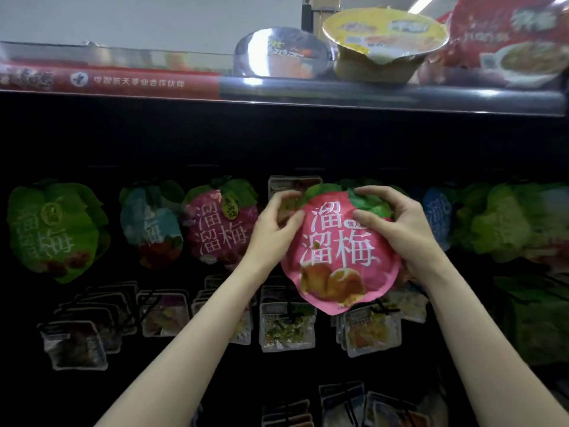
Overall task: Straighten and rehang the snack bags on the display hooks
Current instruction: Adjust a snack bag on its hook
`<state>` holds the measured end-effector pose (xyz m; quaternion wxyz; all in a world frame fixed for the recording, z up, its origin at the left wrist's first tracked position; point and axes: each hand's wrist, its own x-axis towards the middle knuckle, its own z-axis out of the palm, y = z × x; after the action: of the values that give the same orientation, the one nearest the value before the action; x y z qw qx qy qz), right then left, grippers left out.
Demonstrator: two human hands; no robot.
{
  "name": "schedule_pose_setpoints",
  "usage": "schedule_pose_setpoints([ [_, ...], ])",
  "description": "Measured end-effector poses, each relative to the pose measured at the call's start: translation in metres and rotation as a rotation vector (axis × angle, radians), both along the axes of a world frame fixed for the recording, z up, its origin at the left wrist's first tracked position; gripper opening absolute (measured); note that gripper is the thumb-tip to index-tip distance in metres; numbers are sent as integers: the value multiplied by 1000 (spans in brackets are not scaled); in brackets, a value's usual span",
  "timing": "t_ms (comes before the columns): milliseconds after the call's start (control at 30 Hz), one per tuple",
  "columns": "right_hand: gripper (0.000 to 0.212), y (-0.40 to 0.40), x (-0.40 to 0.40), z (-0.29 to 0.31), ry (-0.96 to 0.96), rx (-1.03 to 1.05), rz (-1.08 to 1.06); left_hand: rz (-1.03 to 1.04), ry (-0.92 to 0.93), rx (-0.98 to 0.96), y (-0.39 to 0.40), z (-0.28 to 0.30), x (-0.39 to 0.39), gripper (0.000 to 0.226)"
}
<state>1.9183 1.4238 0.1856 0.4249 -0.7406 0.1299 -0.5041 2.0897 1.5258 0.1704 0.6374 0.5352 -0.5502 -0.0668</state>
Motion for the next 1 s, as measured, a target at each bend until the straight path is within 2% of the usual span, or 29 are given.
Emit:
schedule_pose_setpoints([
  [67,29,-12,-18,-1,44,-71,-98,-25,-101,13,-10,5,-15,30],
  [167,23,-32,-39,-2,211,-287,-310,6,-290,98,-26,12,-40,42],
  [333,23,-56,-44,2,227,-304,-443,182,-493,224,-58,15,-58,45],
  [467,26,-73,-37,6,278,-321,-473,414,-689,344,-68,9,-63,45],
  [567,27,-78,-34,6,312,-378,-434,556,-982,256,-73,4,-60,49],
  [633,28,-81,-32,7,336,-433,-430,490,-1088,183,-77,2,-61,62],
  [667,27,-82,-31,8,335,-436,-433,446,-1095,189,-81,2,-62,66],
  [767,26,-85,-31,8,301,-385,-430,394,-1030,257,-92,2,-60,58],
  [1000,29,-88,-31,11,396,-419,-426,417,-965,250,-101,5,-61,67],
])
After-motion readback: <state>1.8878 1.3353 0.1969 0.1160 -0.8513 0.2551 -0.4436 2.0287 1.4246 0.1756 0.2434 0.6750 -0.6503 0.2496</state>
